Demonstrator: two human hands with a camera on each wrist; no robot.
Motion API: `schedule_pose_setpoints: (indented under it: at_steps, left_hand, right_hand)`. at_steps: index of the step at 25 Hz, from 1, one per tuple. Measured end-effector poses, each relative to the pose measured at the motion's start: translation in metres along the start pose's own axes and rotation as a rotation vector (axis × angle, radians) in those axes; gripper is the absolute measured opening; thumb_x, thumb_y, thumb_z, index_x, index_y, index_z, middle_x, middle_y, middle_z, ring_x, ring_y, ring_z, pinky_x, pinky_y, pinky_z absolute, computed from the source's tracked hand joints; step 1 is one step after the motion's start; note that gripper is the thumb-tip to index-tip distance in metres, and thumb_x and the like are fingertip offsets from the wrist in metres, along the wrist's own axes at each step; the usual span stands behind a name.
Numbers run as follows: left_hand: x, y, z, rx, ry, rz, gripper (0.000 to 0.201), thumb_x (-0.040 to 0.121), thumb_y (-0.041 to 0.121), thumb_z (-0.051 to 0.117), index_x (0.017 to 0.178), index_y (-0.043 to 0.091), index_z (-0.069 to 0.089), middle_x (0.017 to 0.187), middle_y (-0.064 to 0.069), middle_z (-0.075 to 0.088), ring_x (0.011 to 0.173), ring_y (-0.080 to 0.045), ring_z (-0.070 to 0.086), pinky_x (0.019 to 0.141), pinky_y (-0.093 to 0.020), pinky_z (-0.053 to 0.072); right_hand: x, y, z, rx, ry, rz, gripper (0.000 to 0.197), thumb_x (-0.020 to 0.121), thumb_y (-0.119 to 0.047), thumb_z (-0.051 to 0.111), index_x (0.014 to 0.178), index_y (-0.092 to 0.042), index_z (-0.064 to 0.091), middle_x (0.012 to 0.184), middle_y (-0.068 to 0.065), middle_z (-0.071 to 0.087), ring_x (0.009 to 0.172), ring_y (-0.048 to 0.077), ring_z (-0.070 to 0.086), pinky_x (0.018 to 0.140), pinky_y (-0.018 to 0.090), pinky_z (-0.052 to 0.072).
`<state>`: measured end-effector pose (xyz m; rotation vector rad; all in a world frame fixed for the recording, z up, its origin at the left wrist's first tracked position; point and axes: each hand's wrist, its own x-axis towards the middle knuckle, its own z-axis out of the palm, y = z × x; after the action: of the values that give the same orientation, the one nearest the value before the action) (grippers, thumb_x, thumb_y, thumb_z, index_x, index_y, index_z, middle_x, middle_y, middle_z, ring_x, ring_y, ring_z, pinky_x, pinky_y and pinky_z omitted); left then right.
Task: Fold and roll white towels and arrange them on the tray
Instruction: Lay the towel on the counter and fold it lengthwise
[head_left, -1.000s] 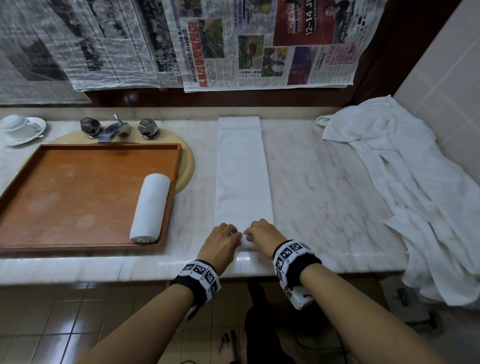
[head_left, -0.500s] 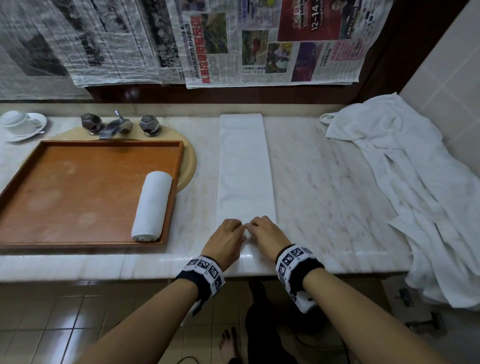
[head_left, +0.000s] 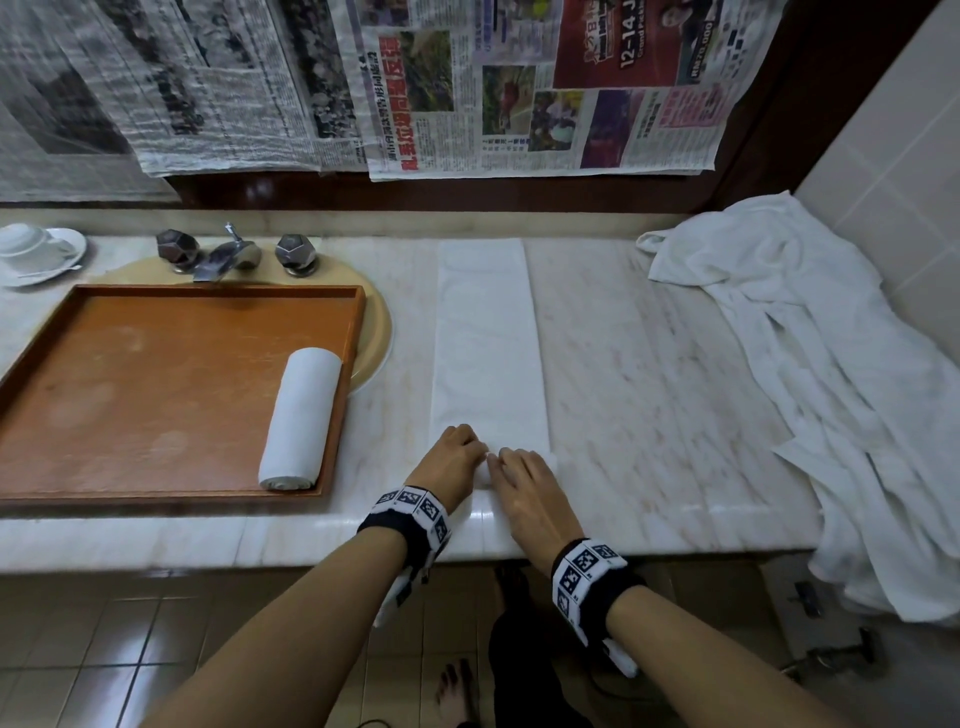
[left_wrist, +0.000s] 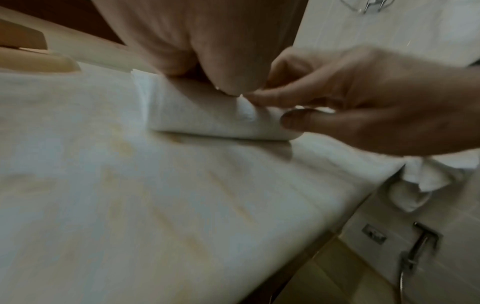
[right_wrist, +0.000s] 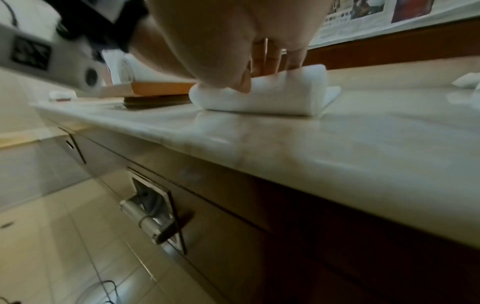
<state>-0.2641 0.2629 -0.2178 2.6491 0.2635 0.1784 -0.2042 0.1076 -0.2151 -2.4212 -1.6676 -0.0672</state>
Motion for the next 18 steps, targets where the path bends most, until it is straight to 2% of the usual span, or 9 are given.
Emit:
schedule_pose_setpoints:
  at_steps: [4,7,9,11,13,14,16,18]
  left_hand:
    - [-0.008,0.017,0.001,0.059,0.057,-0.096,0.028,0.075,-0.012,0.059,0.097,0.004,0.068,0.100,-0.011,0.057,0.093,-0.026,0.053,0.075,-0.027,0.048]
    - [-0.020,0.015,0.007,0.062,0.157,-0.050,0.039,0.066,-0.015,0.065,0.100,0.004,0.065,0.100,-0.011,0.057,0.093,-0.025,0.051,0.076,-0.028,0.050]
    - [-0.029,0.013,0.014,0.036,0.193,-0.038,0.046,0.064,-0.016,0.067,0.107,0.001,0.063,0.103,-0.013,0.057,0.097,-0.023,0.045,0.080,-0.031,0.052]
    - [-0.039,0.014,0.023,0.001,0.196,-0.035,0.050,0.064,-0.016,0.067,0.110,-0.001,0.062,0.104,-0.015,0.057,0.098,-0.023,0.043,0.084,-0.030,0.049]
    - [-0.042,0.013,0.025,-0.029,0.158,-0.045,0.047,0.063,-0.016,0.065,0.108,0.000,0.061,0.102,-0.014,0.057,0.097,-0.023,0.043,0.087,-0.028,0.043]
    - [-0.039,0.011,0.024,-0.037,0.122,-0.057,0.045,0.063,-0.015,0.063,0.104,0.001,0.062,0.100,-0.013,0.056,0.095,-0.023,0.044,0.085,-0.031,0.045]
    - [-0.025,0.008,0.015,-0.015,0.027,-0.097,0.038,0.066,-0.014,0.060,0.100,0.002,0.064,0.098,-0.012,0.056,0.092,-0.027,0.050,0.082,-0.039,0.050]
    - [-0.011,0.005,0.007,0.038,-0.095,-0.122,0.039,0.075,-0.012,0.052,0.110,0.002,0.062,0.109,-0.014,0.055,0.101,-0.032,0.050,0.090,-0.038,0.044]
  right_hand:
    - [0.019,0.008,-0.011,0.101,-0.048,0.096,0.055,0.063,0.002,0.075,0.116,-0.001,0.062,0.108,0.012,0.061,0.096,0.028,0.061,0.087,0.035,0.053]
    - [0.032,0.019,-0.023,0.163,-0.229,0.104,0.056,0.078,0.007,0.060,0.132,-0.006,0.051,0.127,0.009,0.051,0.117,0.027,0.048,0.097,0.032,0.042]
    - [0.036,0.029,-0.026,0.222,-0.329,0.078,0.055,0.083,0.007,0.052,0.135,-0.011,0.050,0.127,0.006,0.049,0.118,0.025,0.044,0.098,0.031,0.039]
    - [0.036,0.033,-0.028,0.278,-0.400,0.063,0.048,0.085,0.005,0.050,0.130,-0.011,0.054,0.123,0.006,0.051,0.115,0.025,0.045,0.096,0.031,0.039]
    - [0.028,0.029,-0.026,0.290,-0.361,0.056,0.041,0.087,-0.001,0.050,0.127,-0.008,0.055,0.122,0.007,0.051,0.114,0.024,0.046,0.096,0.029,0.039]
    - [0.022,0.025,-0.025,0.262,-0.288,0.055,0.042,0.085,-0.005,0.054,0.127,-0.005,0.055,0.122,0.009,0.052,0.113,0.025,0.047,0.097,0.029,0.040]
    - [0.009,0.017,-0.016,0.173,-0.174,0.049,0.052,0.072,-0.007,0.067,0.123,0.000,0.058,0.118,0.014,0.057,0.107,0.029,0.055,0.097,0.034,0.046]
    - [0.006,0.013,-0.006,0.080,-0.099,0.031,0.058,0.060,0.001,0.074,0.117,0.003,0.062,0.110,0.016,0.062,0.098,0.031,0.060,0.092,0.037,0.052]
